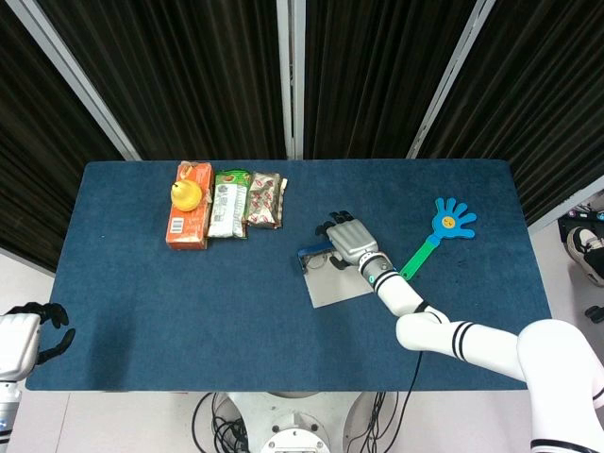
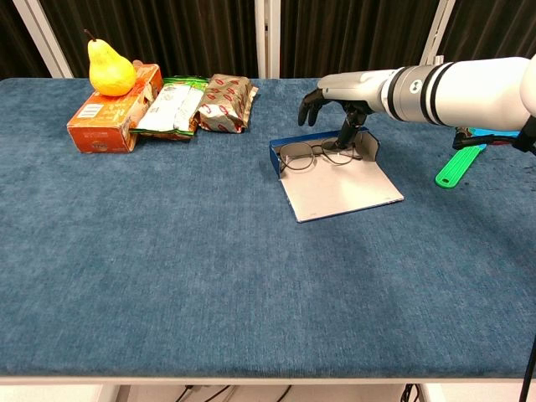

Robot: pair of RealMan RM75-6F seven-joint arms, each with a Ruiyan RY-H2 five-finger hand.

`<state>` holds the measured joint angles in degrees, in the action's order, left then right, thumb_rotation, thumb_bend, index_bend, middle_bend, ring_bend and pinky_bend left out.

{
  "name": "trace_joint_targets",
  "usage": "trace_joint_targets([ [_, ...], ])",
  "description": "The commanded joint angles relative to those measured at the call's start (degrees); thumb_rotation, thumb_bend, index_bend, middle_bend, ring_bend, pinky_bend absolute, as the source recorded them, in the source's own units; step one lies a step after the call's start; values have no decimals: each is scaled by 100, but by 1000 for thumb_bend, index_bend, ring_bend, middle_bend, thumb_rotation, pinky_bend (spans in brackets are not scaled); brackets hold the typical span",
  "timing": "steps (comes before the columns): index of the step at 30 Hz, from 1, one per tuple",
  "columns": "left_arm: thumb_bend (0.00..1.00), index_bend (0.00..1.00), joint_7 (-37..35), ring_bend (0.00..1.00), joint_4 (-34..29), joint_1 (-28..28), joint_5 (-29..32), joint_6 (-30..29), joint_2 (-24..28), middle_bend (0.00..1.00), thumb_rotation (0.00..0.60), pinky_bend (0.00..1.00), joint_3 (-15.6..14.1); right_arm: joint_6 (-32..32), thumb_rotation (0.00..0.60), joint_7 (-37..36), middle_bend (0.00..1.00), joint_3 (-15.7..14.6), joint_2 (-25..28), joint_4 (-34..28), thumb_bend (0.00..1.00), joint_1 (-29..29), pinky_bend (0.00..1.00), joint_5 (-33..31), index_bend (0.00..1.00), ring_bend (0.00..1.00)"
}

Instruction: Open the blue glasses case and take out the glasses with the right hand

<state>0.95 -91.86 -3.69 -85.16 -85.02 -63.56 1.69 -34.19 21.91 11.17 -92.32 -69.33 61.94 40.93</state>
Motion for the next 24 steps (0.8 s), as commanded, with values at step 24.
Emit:
trace_joint_targets([
  [24,283,563,-35,458,7,-2,-8,2,6,576,600,503,-3,47,600,-107,224,-140,-281,594,428,244,0,-252,412,0],
])
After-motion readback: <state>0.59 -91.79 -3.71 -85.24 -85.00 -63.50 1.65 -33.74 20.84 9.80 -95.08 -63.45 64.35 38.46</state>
